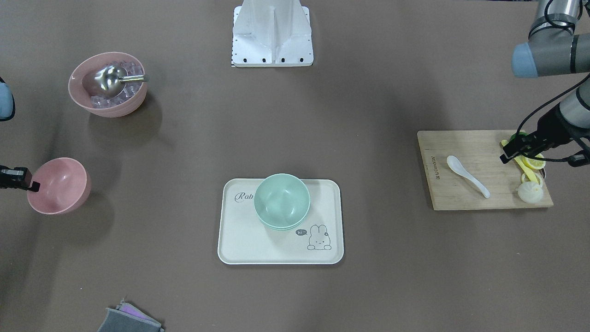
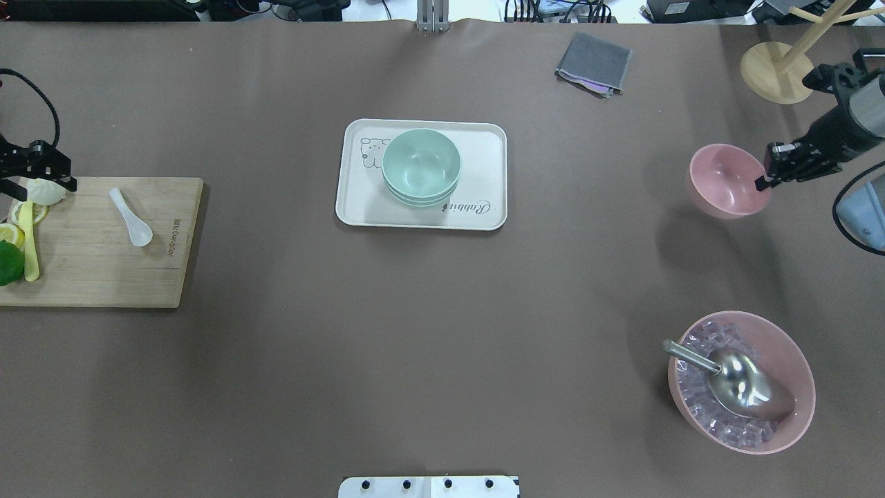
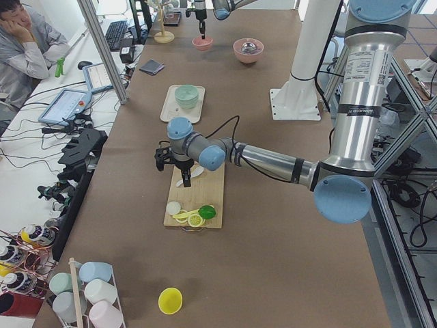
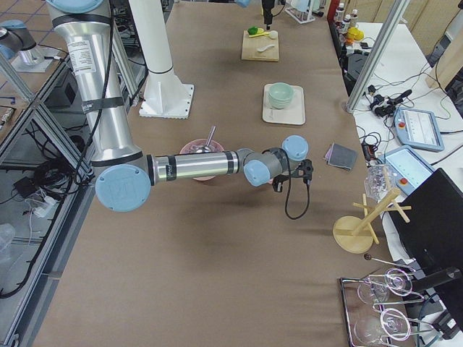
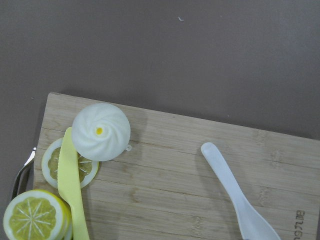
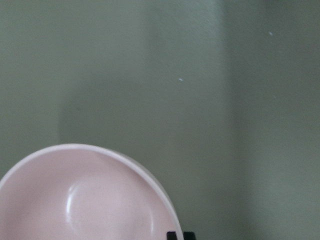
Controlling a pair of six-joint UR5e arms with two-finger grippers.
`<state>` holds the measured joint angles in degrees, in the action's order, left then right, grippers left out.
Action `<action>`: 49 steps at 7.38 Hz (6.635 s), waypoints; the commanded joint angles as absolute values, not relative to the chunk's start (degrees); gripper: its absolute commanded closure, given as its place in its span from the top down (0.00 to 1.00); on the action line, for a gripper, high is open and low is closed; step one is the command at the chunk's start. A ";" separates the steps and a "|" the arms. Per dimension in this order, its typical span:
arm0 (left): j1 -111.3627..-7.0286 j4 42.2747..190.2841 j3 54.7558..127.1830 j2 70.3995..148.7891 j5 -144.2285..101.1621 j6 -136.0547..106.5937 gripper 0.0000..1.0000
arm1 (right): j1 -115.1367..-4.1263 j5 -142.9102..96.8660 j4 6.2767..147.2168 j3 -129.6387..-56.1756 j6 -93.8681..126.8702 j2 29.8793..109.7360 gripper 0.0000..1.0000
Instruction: Stack pink bowl on green and place spoon
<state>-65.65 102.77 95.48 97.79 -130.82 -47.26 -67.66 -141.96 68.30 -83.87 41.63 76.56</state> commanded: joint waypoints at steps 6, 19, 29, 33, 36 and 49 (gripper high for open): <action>-57.30 103.26 83.77 105.91 -128.76 -57.04 0.59 | -52.75 -129.14 75.28 -90.35 87.79 49.88 0.00; -56.69 98.52 86.49 126.18 -133.24 -78.00 0.00 | -39.82 -112.59 77.34 -82.71 92.91 41.75 0.00; -42.89 120.15 69.43 143.61 -115.14 -96.24 0.61 | -57.30 -130.69 75.94 -97.12 76.20 59.77 1.00; -48.90 116.75 84.91 127.28 -126.21 -85.25 0.98 | -61.33 -130.96 75.94 -97.56 71.85 63.87 1.00; -59.64 112.16 101.84 100.36 -127.97 -47.94 0.98 | -71.85 -135.51 76.11 -97.92 42.40 76.86 1.00; -84.11 100.49 92.11 87.52 -140.62 -5.89 0.98 | -87.28 -135.17 87.71 -80.95 -8.44 79.54 1.00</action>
